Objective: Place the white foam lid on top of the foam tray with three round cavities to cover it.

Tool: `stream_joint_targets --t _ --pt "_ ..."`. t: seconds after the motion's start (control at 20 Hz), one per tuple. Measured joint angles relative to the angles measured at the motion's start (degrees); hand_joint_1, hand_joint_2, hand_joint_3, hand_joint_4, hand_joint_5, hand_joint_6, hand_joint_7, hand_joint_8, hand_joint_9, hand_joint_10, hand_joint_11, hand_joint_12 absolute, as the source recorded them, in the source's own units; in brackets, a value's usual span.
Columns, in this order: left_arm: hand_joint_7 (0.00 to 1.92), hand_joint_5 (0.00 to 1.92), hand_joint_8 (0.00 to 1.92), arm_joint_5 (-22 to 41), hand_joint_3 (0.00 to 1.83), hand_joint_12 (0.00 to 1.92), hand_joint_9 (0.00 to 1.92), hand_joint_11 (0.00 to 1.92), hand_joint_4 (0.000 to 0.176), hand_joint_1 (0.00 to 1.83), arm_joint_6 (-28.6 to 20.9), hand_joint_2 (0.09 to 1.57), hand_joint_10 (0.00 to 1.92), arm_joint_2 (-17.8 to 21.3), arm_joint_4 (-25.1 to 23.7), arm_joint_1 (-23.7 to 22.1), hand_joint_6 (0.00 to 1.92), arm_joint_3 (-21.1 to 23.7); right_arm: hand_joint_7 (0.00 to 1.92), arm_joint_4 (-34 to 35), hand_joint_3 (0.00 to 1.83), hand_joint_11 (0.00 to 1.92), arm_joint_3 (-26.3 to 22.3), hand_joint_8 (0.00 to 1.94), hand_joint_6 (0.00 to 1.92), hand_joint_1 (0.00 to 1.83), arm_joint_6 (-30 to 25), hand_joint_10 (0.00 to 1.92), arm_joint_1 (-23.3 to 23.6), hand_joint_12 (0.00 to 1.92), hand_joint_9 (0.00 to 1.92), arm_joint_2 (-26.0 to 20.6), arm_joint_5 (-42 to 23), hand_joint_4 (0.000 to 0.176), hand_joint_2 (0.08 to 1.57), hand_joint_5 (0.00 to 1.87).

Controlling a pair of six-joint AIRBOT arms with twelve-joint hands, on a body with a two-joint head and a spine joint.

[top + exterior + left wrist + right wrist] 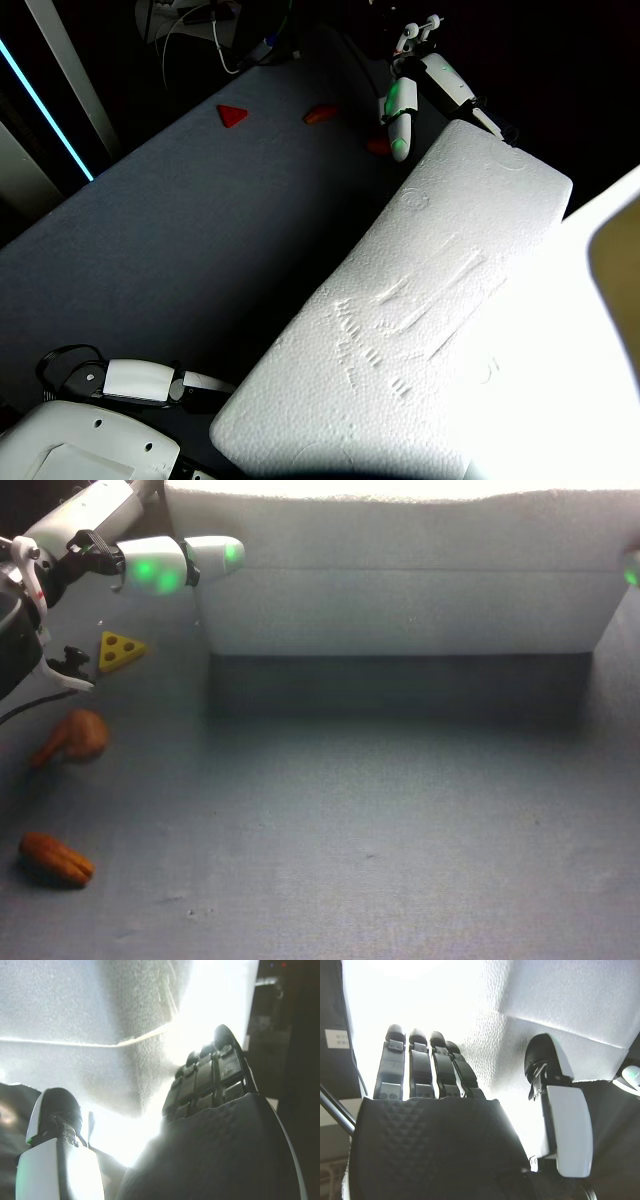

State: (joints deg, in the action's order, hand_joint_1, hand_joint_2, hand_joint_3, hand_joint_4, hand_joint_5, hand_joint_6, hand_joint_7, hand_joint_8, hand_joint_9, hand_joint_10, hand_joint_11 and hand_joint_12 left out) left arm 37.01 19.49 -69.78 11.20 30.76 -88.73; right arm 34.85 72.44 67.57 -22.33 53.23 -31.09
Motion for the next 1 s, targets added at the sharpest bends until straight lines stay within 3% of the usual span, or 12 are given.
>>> stream_joint_targets --t 0.1,0.15,0.3,0.35,0.4,0.5,0.55,0.6,0.7,0.8,0.95,1.0 --pt "0.00 0.00 0.00 0.4 0.00 0.22 0.00 0.00 0.054 0.48 0.0 0.99 0.00 0.6 0.3 0.6 0.00 0.8 0.00 -0.1 0.00 0.00 -0.4 0.00 0.00 0.40 0.2 0.00 0.0 0.00 0.00 -0.5 0.3 0.000 1.23 0.00" --pt "0.00 0.00 0.00 0.9 0.00 0.20 0.00 0.00 0.064 0.49 0.2 0.98 0.00 0.8 0.3 0.9 0.00 1.0 0.00 0.0 0.00 0.00 -1.0 0.00 0.00 0.35 0.6 0.00 0.0 0.86 0.00 -1.0 0.6 0.000 1.22 0.00" --pt "0.00 0.00 0.00 1.1 0.00 0.09 0.00 0.00 0.053 0.55 0.4 0.98 0.00 1.4 0.4 1.1 0.00 1.4 0.00 -0.1 0.00 0.00 -1.2 0.00 0.00 0.35 1.0 0.00 0.0 0.77 0.00 -1.4 0.8 0.000 1.21 0.00" --pt "0.00 0.00 0.00 1.2 0.00 0.17 0.00 0.00 0.047 0.54 0.8 0.98 0.00 1.5 0.4 1.3 0.00 1.5 0.00 -0.2 0.00 0.00 -1.4 0.00 0.00 0.33 1.4 0.00 0.0 0.42 0.00 -1.7 1.0 0.000 1.21 0.00" --pt "0.00 0.00 0.00 1.3 0.00 0.31 0.00 0.00 0.054 0.53 1.1 0.99 0.00 1.6 0.9 1.6 0.00 1.7 0.00 -0.2 0.00 0.00 -1.7 0.00 0.00 0.34 1.6 0.00 0.0 0.12 0.00 -2.0 1.1 0.000 1.22 0.00" --pt "0.00 0.00 0.00 1.0 0.00 0.70 0.00 0.00 0.050 0.51 1.9 1.01 0.00 1.9 1.3 1.8 0.00 2.1 0.00 -0.5 0.00 0.00 -1.9 0.00 0.00 0.30 1.8 0.00 0.0 0.07 0.00 -2.4 1.4 0.000 1.22 0.00" --pt "0.00 0.00 0.00 1.3 0.01 0.73 0.00 0.00 0.046 0.51 1.9 1.02 0.00 2.2 1.4 2.3 0.00 2.3 0.00 -0.5 0.00 0.00 -1.9 0.00 0.00 0.37 2.1 0.00 0.0 0.01 0.00 -2.4 1.4 0.000 1.22 0.00" --pt "0.00 0.00 0.00 1.1 0.00 0.73 0.00 0.00 0.038 0.50 2.0 1.02 0.00 2.2 1.4 2.5 0.00 2.3 0.00 -0.5 0.00 0.00 -1.9 0.00 0.00 0.37 2.2 0.00 0.0 0.00 0.00 -2.4 1.4 0.000 1.22 0.00" --pt "0.00 0.00 0.00 0.7 0.00 0.65 0.00 0.00 0.044 0.50 2.1 1.00 0.00 2.2 1.4 2.5 0.00 2.3 0.00 -0.5 0.00 0.00 -1.9 0.00 0.00 0.36 2.2 0.00 0.0 0.00 0.00 -2.4 1.4 0.000 1.22 0.00" --pt "0.00 0.00 0.00 0.7 0.00 0.44 0.00 0.00 0.042 0.50 2.7 1.02 0.00 2.6 1.5 2.5 0.00 2.5 0.00 -0.5 0.01 0.01 -2.0 0.00 0.00 0.36 2.2 0.00 0.0 0.01 0.00 -2.6 1.4 0.000 1.23 0.00" --pt "0.00 0.00 0.00 0.5 0.00 0.45 0.00 0.00 0.000 0.54 3.0 1.03 0.00 2.8 1.9 2.5 0.00 2.7 0.00 -0.5 0.00 0.02 -2.1 0.00 0.00 0.42 2.6 0.00 0.0 0.01 0.00 -3.0 1.4 0.000 1.20 0.00" --pt "0.00 0.00 0.00 0.6 0.00 0.45 0.00 0.00 0.000 0.54 3.1 1.03 0.00 2.8 2.0 2.5 0.00 2.7 0.00 -0.5 0.00 0.02 -2.1 0.00 0.00 0.42 2.9 0.00 0.0 0.01 0.00 -3.0 1.4 0.000 1.20 0.00"
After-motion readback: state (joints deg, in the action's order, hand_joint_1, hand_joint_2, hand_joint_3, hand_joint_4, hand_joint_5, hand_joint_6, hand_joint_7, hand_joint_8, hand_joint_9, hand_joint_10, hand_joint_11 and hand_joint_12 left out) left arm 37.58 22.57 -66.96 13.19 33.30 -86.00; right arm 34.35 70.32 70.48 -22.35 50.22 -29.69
